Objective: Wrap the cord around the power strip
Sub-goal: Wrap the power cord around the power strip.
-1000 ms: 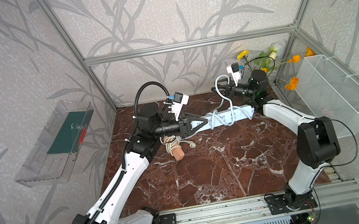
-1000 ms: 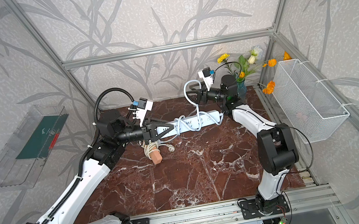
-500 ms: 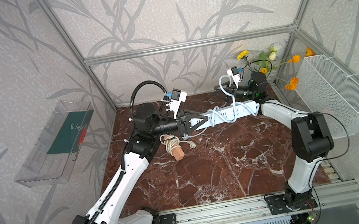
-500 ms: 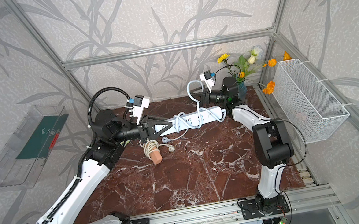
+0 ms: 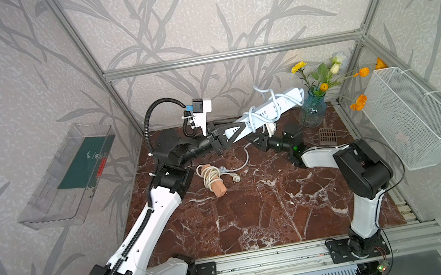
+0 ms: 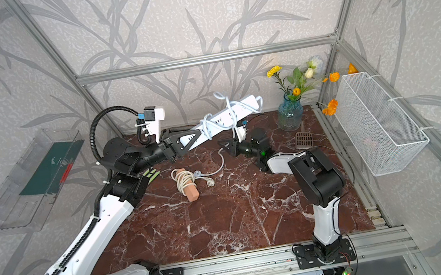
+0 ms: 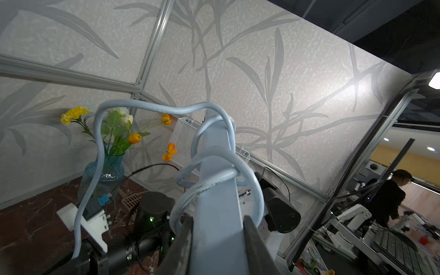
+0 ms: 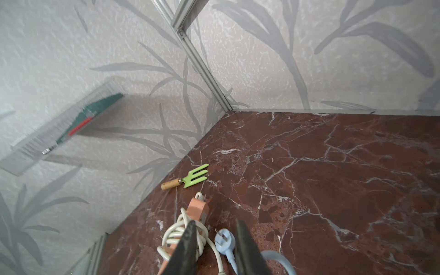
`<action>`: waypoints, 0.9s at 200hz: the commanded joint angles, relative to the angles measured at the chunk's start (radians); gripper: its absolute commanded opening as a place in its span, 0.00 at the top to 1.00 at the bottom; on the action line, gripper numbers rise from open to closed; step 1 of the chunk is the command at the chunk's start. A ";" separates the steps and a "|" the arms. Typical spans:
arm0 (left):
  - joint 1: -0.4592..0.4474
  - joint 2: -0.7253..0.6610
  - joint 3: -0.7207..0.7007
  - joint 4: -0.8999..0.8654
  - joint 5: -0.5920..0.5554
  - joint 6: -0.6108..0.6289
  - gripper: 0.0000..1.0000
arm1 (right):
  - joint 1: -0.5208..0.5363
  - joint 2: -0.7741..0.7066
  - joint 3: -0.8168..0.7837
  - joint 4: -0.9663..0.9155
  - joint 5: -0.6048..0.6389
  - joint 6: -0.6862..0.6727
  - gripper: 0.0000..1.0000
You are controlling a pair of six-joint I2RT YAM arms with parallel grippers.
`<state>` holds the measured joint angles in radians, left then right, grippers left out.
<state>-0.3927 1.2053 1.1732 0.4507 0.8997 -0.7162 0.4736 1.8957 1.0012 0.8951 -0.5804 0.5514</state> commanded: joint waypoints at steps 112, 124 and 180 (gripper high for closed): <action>0.081 0.010 0.088 -0.643 -0.745 0.803 1.00 | 0.215 -0.601 -0.012 -0.876 0.529 -1.031 1.00; 0.081 0.007 0.068 -0.674 -0.728 0.804 1.00 | 0.214 -0.618 0.055 -0.903 0.557 -1.091 1.00; 0.040 -0.020 -0.012 -0.840 -0.474 0.741 1.00 | 0.218 -0.458 0.504 -0.974 0.610 -1.367 1.00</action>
<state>-0.3309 1.2209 1.1812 -0.3141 0.2958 0.0051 0.6918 1.3617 1.3331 -0.0723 -0.0269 -0.6338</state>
